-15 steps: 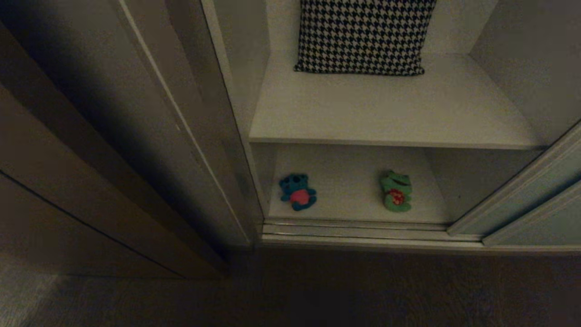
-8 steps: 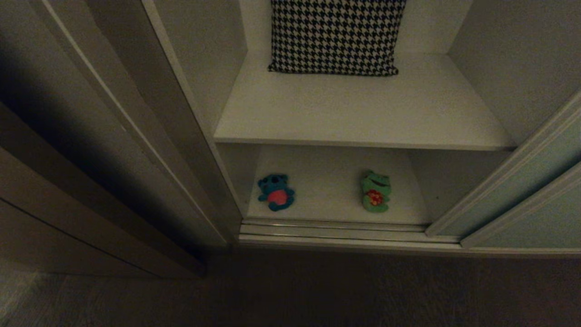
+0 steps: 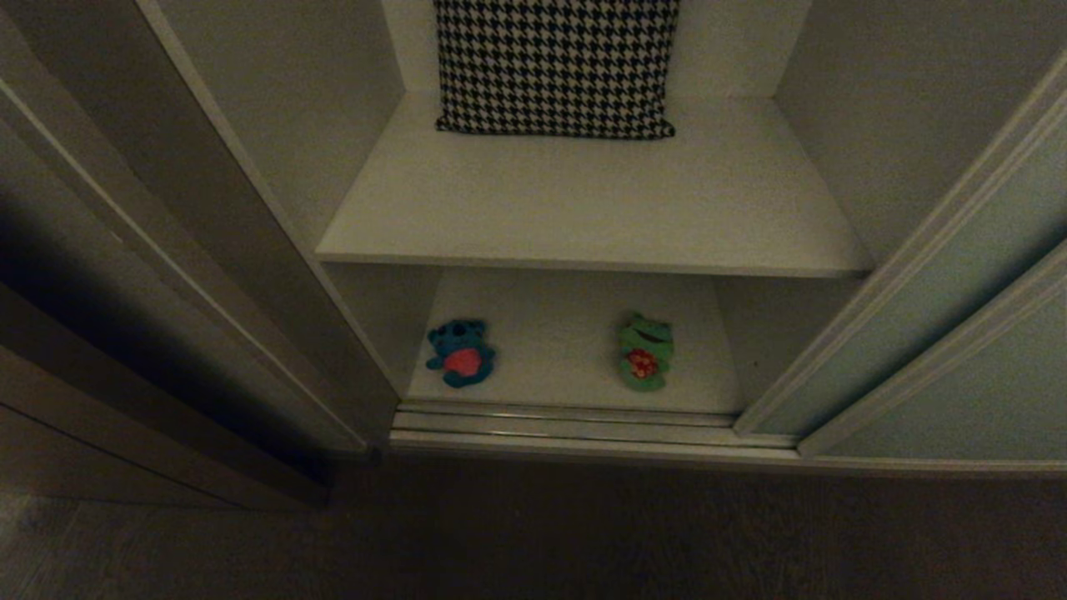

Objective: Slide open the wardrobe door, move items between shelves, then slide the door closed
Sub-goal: Close the door

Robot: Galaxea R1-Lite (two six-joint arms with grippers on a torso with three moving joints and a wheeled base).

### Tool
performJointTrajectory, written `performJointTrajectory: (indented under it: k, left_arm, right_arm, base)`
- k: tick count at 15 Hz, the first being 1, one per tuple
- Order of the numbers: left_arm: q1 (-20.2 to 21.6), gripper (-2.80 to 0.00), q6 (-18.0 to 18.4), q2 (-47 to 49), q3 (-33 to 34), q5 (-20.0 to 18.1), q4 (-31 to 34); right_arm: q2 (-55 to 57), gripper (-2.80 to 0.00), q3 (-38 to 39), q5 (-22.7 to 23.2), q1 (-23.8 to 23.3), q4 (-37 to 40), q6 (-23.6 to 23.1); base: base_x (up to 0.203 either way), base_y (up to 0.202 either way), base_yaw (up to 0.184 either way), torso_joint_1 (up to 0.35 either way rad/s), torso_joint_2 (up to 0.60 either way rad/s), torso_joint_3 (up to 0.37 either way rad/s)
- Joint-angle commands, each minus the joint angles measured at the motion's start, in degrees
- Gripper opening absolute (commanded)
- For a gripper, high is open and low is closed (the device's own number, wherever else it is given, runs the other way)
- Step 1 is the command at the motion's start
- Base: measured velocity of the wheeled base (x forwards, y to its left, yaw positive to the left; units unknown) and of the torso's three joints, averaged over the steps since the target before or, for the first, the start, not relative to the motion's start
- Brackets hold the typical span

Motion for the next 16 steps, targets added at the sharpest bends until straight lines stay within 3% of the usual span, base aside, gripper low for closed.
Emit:
performJointTrajectory:
  k: [1,7,16]
  left_arm:
    - [0.00,-2.80,-0.04,0.08,0.01,0.01,0.00]
    - [0.00,-2.80,-0.04,0.08,0.01,0.01,-0.09]
    - [0.00,-2.80,-0.04,0.08,0.01,0.01,-0.09]
  right_arm:
    - [0.07,-2.80,0.00,0.02,0.01,-0.02,-0.03]
    - [0.07,-2.80,0.00,0.02,0.01,-0.02,-0.03]
    - [0.07,-2.80,0.00,0.02,0.01,-0.02,-0.03]
  base:
    - [0.000,-0.193,0.001,0.002,0.00,0.003]
    - [0.000,-0.166,0.001,0.002,0.00,0.003]
    - [0.000,0.000,0.000,0.000,0.00,0.000]
